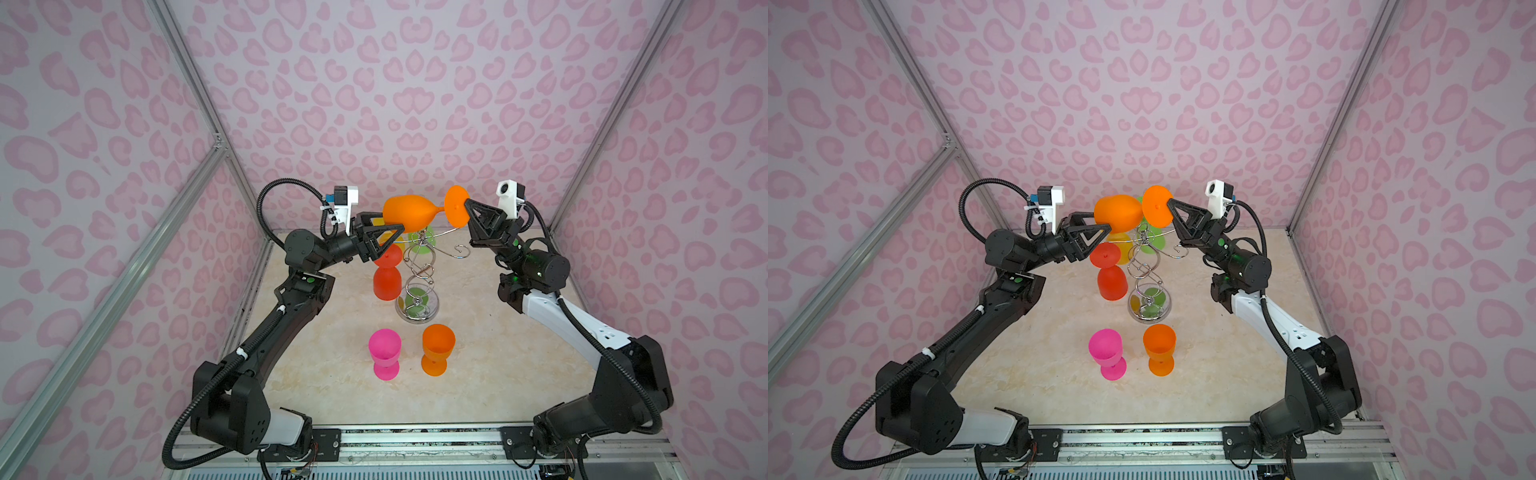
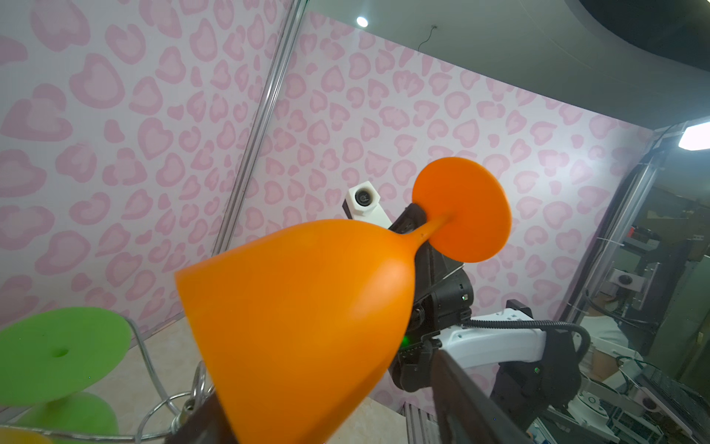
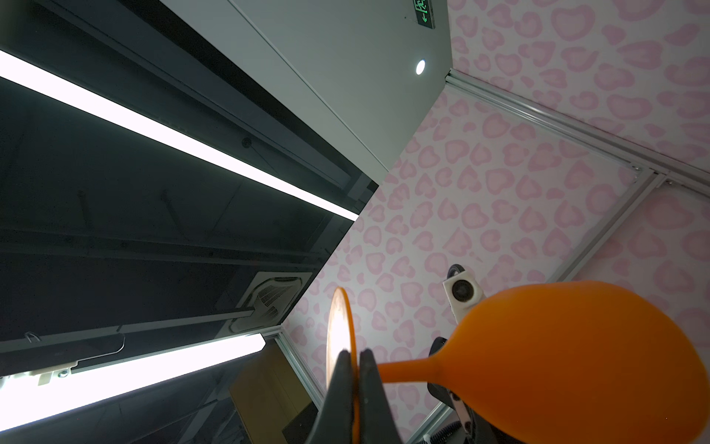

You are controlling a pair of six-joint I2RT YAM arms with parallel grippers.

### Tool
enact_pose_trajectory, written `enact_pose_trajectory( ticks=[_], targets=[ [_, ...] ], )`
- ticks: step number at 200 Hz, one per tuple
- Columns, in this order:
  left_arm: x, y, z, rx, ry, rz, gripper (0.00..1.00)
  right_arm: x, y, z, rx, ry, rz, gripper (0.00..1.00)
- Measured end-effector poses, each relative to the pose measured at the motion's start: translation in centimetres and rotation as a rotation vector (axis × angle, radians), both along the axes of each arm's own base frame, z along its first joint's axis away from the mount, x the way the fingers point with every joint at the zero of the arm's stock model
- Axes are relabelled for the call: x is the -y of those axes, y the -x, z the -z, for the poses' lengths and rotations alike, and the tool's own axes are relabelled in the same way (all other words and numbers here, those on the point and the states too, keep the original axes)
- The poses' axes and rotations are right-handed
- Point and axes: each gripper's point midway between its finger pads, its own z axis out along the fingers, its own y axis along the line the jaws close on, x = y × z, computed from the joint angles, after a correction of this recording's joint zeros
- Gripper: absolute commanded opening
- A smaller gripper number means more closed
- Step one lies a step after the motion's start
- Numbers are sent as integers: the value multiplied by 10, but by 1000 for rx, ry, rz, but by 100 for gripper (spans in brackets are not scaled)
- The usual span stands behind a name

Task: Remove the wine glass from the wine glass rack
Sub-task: 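Bring the orange glass toward the left gripper while the left gripper grasps its bowl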

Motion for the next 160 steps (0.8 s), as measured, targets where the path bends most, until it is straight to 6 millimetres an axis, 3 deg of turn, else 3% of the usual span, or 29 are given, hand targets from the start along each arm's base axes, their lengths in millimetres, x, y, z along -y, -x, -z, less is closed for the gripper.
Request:
enact_pose_trajectory(
  ticks=[81, 112, 160],
  targets=[
    [1, 8, 2, -10, 9, 42, 28, 6, -3, -6, 4, -42, -17, 0],
    [0, 15, -4, 18, 17, 60, 19, 10, -11, -5, -30, -66, -12, 0],
    [-1, 27, -10, 41, 21, 94, 11, 11, -19, -1, -59, -74, -11, 11]
  ],
)
